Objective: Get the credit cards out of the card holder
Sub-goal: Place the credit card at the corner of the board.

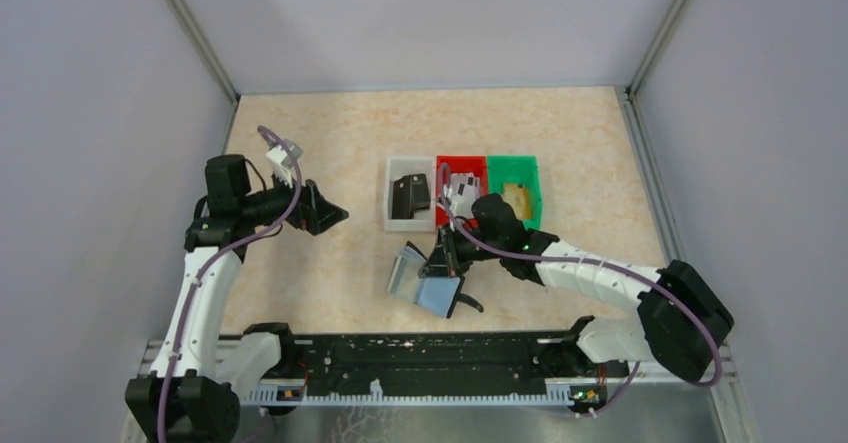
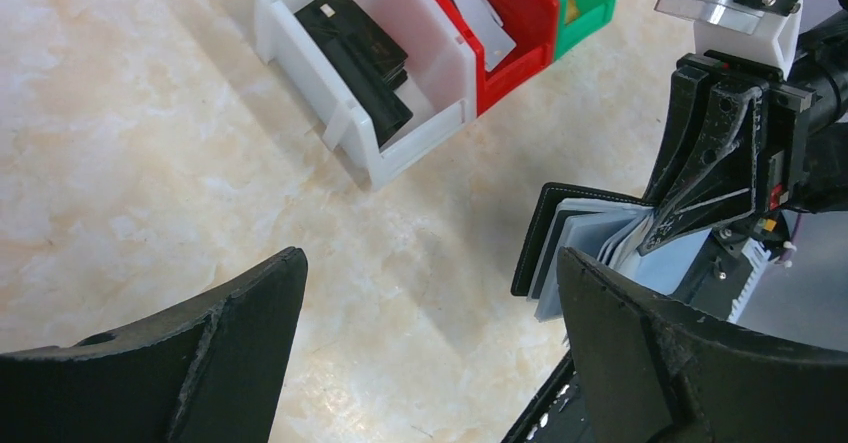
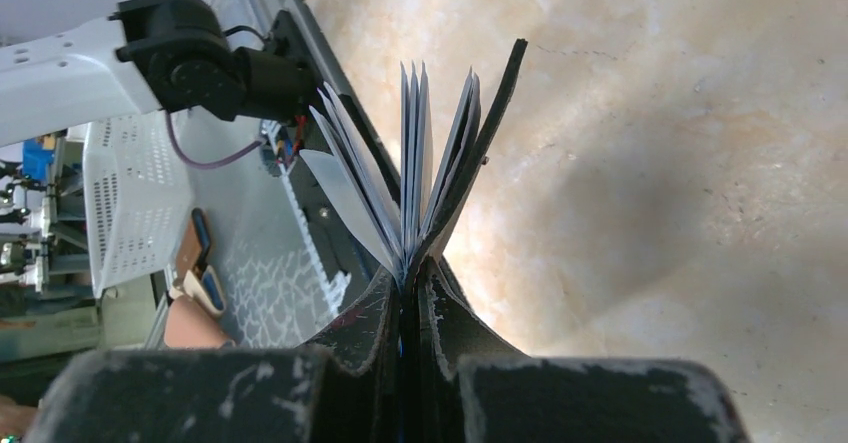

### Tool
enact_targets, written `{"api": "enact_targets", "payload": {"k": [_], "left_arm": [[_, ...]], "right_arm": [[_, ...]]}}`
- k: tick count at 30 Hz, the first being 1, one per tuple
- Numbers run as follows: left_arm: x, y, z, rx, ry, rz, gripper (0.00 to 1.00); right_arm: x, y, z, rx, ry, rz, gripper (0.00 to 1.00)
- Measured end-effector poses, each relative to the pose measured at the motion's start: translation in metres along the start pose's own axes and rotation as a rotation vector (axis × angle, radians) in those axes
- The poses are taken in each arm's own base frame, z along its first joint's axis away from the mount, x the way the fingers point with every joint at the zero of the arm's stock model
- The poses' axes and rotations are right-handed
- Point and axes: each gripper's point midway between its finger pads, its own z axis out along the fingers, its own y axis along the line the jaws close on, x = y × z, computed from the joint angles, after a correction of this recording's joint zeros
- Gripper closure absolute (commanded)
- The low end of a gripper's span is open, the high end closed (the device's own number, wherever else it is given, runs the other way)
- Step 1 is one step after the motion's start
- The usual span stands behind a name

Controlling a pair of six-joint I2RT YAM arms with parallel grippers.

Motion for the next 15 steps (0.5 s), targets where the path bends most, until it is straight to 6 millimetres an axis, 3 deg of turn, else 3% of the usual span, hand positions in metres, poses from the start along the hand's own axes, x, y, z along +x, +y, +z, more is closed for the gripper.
{"api": "enact_targets", "payload": {"k": [9,15], "left_arm": [[0.006,0.011,0.003,-0.036,0.001,-0.003,0.01],[0.013,0.013,0.005,-0.036,0.011,-0.012,0.01]], "right_arm": [[0.023,-0.042,0.022,0.080,0.111,0.026,1.00],[0.024,-0.056,0.038,0.099,0.155,0.027,1.00]]}}
